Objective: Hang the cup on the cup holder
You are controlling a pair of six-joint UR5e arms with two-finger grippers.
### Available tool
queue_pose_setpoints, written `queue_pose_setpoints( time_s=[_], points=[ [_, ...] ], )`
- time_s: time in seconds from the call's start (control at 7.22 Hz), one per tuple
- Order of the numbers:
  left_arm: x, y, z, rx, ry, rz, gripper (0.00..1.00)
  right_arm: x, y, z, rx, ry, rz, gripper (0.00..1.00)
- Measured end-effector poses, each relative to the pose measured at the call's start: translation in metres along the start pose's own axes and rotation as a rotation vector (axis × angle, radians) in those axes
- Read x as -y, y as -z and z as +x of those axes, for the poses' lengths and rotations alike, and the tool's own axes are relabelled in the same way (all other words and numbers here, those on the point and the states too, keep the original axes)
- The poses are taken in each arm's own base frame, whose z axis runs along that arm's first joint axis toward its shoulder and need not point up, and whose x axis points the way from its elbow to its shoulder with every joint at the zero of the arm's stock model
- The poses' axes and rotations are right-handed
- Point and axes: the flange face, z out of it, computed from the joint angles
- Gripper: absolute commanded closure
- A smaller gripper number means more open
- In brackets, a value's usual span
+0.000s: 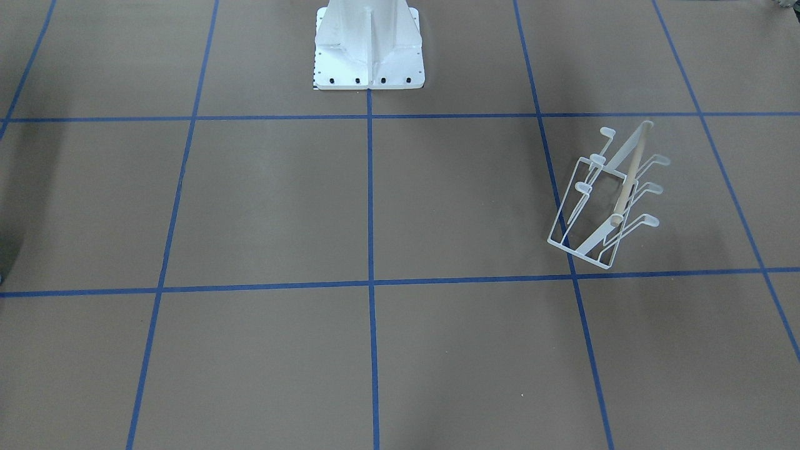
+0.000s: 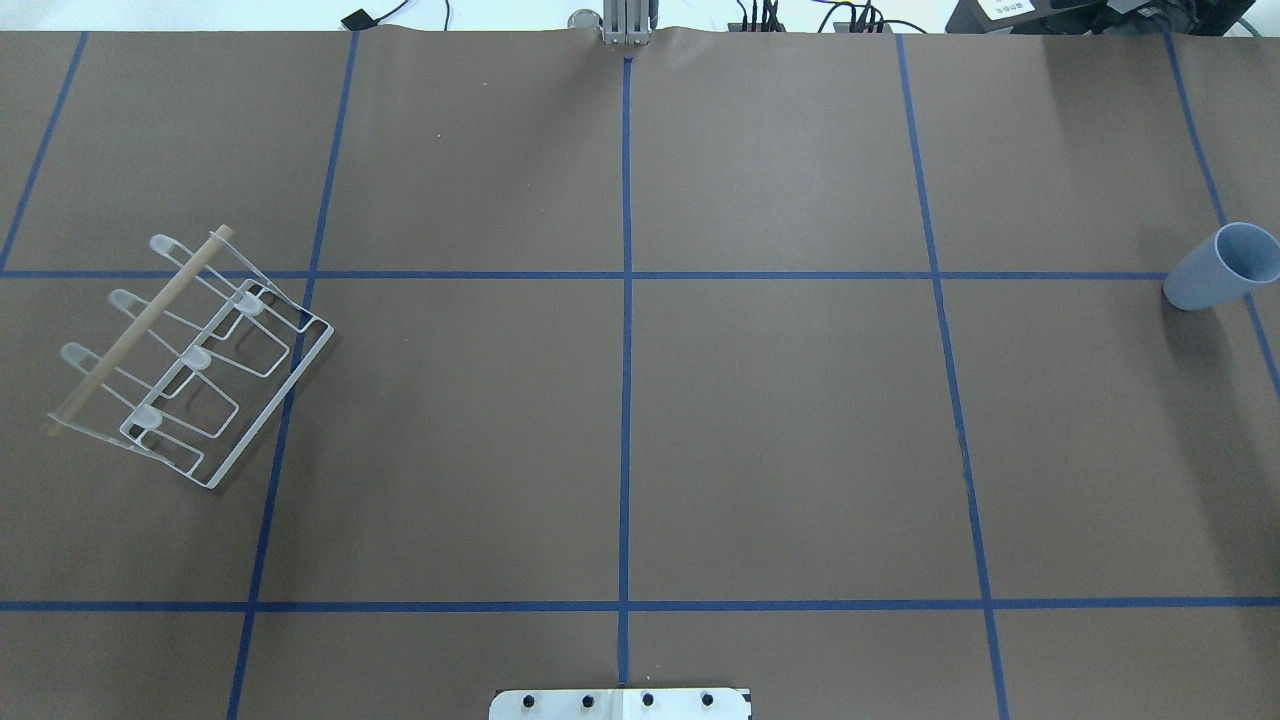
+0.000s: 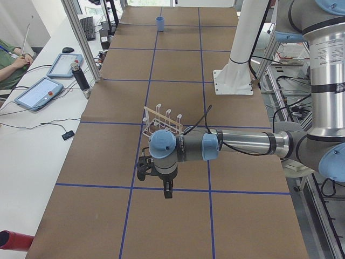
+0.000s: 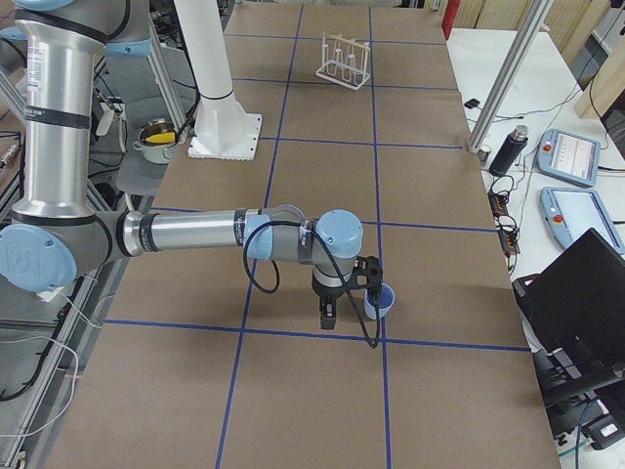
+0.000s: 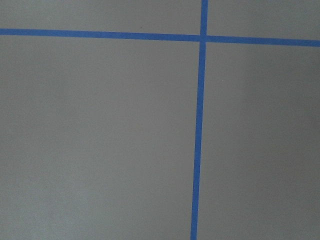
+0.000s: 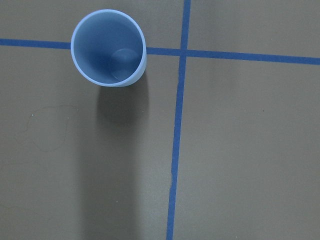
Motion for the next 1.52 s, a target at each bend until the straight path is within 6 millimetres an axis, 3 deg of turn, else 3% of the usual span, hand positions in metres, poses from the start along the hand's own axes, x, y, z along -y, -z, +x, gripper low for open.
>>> queue_pose_setpoints(
  time_s=[0.97, 1.25, 1.52],
  points=[
    [0.006, 0.001, 0.001, 0.002, -0.004, 0.003, 0.02, 0.006, 0.008, -0.006, -0.009, 0.017, 0.016, 0.0],
    [0.012, 0.007, 0.006, 0.004, -0.016, 0.015, 0.02, 0.026, 0.025, -0.017, -0.057, 0.051, 0.05, 0.0],
    [0.021, 0.024, 0.024, -0.003, -0.062, 0.058, 0.01, 0.063, 0.053, -0.041, -0.134, 0.114, 0.104, 0.0]
  ],
)
